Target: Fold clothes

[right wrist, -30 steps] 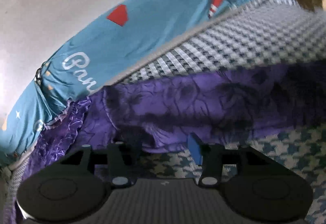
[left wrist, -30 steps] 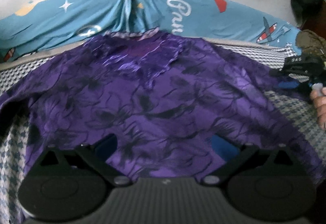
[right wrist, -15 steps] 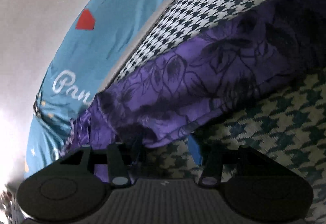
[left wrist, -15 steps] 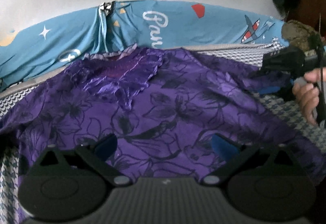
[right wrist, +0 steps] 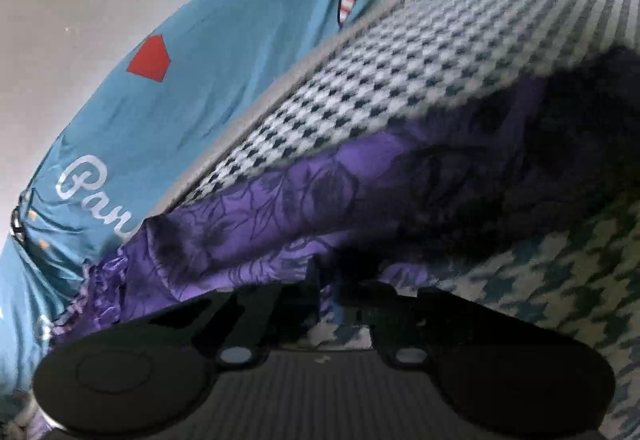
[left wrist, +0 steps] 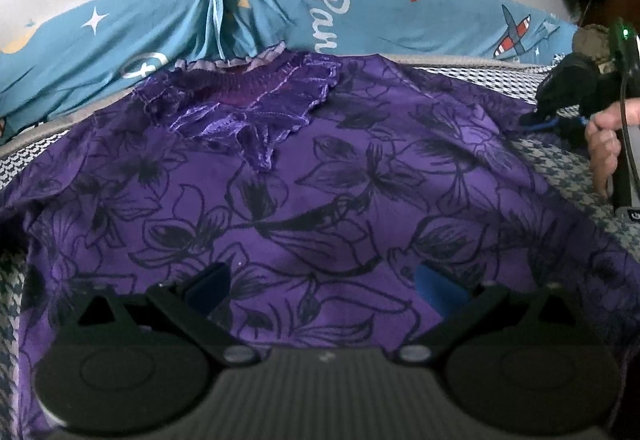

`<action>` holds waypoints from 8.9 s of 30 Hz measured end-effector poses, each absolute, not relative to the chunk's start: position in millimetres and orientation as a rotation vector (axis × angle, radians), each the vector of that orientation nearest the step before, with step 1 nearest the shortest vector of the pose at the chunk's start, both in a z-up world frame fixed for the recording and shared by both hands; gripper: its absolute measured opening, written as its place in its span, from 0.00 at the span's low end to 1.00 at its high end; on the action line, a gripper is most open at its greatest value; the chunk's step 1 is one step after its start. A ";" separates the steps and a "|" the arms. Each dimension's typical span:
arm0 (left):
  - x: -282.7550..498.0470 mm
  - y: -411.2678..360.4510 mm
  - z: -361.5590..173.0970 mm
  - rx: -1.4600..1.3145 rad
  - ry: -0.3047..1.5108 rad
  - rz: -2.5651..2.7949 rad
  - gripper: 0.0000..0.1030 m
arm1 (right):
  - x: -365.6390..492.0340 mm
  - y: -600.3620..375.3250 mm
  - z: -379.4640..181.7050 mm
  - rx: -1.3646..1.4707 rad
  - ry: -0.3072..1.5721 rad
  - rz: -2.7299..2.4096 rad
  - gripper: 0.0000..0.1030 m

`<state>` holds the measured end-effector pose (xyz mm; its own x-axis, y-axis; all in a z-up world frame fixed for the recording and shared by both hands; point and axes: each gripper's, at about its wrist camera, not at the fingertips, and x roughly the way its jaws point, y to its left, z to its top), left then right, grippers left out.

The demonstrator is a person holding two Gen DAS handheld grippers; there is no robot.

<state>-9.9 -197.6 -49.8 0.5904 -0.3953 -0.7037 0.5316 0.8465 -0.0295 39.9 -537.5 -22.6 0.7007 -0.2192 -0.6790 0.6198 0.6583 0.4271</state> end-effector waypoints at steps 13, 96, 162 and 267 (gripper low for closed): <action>-14.5 -203.8 -69.3 0.246 0.794 -0.550 1.00 | 33.7 -545.0 -19.4 0.711 0.706 -0.505 0.17; 27.6 -141.4 -31.7 -0.002 0.825 -0.410 1.00 | 64.0 -516.9 53.1 0.637 0.363 -0.206 0.16; 53.2 -16.9 -35.5 -0.147 0.875 0.070 1.00 | 128.2 -212.9 -40.7 0.169 0.795 0.497 0.26; 26.0 16.4 16.5 -0.315 0.639 -0.420 0.96 | 32.7 -220.0 -22.2 0.292 0.846 0.411 0.50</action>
<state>26.0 16.4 16.5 0.7239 -0.4692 -0.5058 0.2791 0.8696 -0.4073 32.7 -220.0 -22.2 0.5925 0.4616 -0.6602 -0.2339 0.8828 0.4073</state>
